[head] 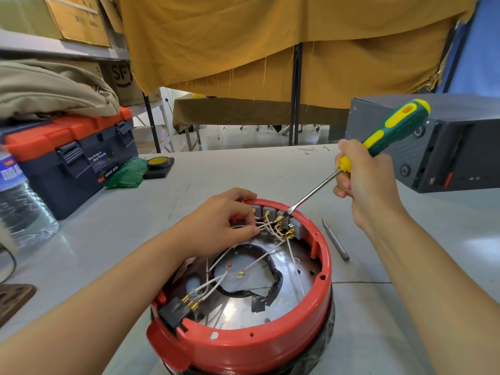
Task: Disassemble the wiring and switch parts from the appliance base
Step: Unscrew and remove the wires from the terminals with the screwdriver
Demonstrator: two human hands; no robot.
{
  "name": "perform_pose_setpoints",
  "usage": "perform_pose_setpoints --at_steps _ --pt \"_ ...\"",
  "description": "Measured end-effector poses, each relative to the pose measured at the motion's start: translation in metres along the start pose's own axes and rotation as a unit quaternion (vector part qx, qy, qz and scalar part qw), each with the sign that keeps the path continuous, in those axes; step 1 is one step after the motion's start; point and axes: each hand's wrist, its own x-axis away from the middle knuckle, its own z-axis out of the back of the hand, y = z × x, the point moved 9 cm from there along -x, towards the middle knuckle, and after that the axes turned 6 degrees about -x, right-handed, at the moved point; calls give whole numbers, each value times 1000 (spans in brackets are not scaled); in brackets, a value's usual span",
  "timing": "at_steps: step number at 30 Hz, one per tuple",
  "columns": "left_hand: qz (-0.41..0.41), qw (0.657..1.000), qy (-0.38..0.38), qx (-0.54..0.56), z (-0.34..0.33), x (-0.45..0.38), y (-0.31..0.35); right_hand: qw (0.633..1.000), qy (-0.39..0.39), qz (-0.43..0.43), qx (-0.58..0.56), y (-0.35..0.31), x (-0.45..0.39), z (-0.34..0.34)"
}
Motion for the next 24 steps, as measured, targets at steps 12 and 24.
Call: perform_pose_setpoints --at_steps 12,24 --pt "-5 1000 7 -6 1 0 0 998 -31 43 35 -10 7 -12" --pt "-1 1000 7 -9 0 0 -2 998 -31 -45 -36 27 3 -10"
